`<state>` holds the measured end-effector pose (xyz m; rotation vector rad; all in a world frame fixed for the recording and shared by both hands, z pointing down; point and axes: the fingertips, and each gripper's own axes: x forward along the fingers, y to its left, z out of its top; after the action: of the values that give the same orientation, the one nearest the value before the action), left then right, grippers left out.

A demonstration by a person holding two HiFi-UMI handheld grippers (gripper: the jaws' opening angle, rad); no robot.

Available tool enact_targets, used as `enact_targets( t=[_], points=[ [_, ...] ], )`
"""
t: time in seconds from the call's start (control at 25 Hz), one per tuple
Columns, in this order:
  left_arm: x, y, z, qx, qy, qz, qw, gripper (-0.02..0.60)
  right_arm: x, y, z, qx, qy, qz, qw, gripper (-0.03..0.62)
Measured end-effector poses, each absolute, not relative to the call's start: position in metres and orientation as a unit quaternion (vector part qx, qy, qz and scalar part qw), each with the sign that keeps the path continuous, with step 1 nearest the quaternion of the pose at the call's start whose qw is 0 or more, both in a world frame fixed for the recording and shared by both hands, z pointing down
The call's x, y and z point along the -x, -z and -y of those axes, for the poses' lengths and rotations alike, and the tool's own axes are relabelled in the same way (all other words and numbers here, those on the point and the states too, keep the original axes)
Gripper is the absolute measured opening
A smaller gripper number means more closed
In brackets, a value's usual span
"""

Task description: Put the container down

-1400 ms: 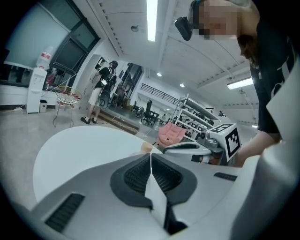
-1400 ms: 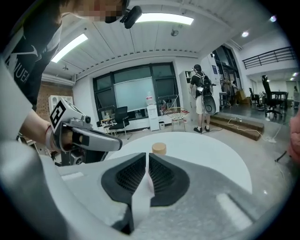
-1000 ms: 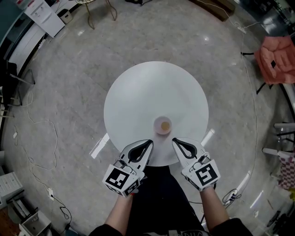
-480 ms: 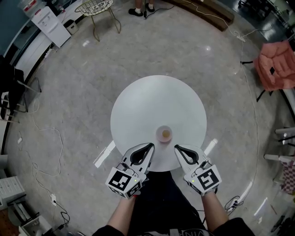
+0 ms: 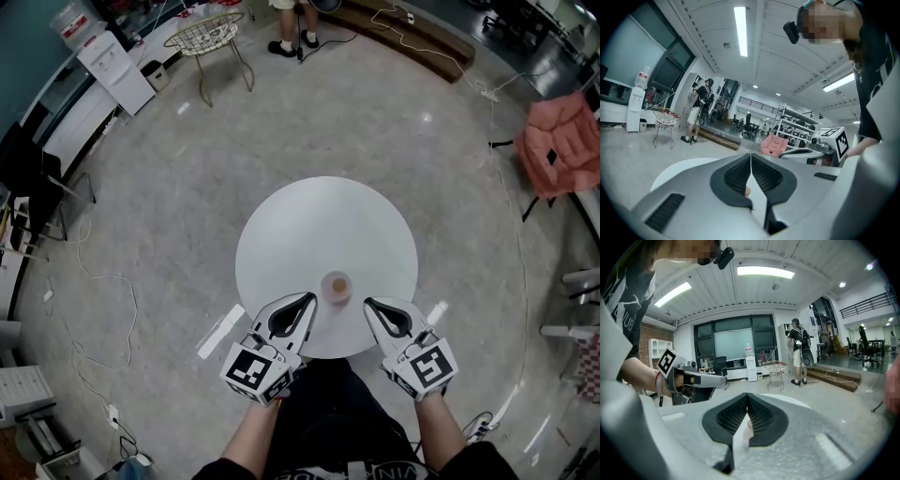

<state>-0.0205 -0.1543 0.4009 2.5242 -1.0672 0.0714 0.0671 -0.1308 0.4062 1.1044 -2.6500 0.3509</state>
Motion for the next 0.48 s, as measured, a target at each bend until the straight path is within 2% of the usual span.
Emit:
enact_targets(
  t=[0.48],
  points=[
    [0.021,-0.355,0.170,-0.905,-0.002,0.393,0.164,0.015,-0.072,-0.364,0.147,-0.384,-0.097,0.912,0.102,0.006]
  ],
)
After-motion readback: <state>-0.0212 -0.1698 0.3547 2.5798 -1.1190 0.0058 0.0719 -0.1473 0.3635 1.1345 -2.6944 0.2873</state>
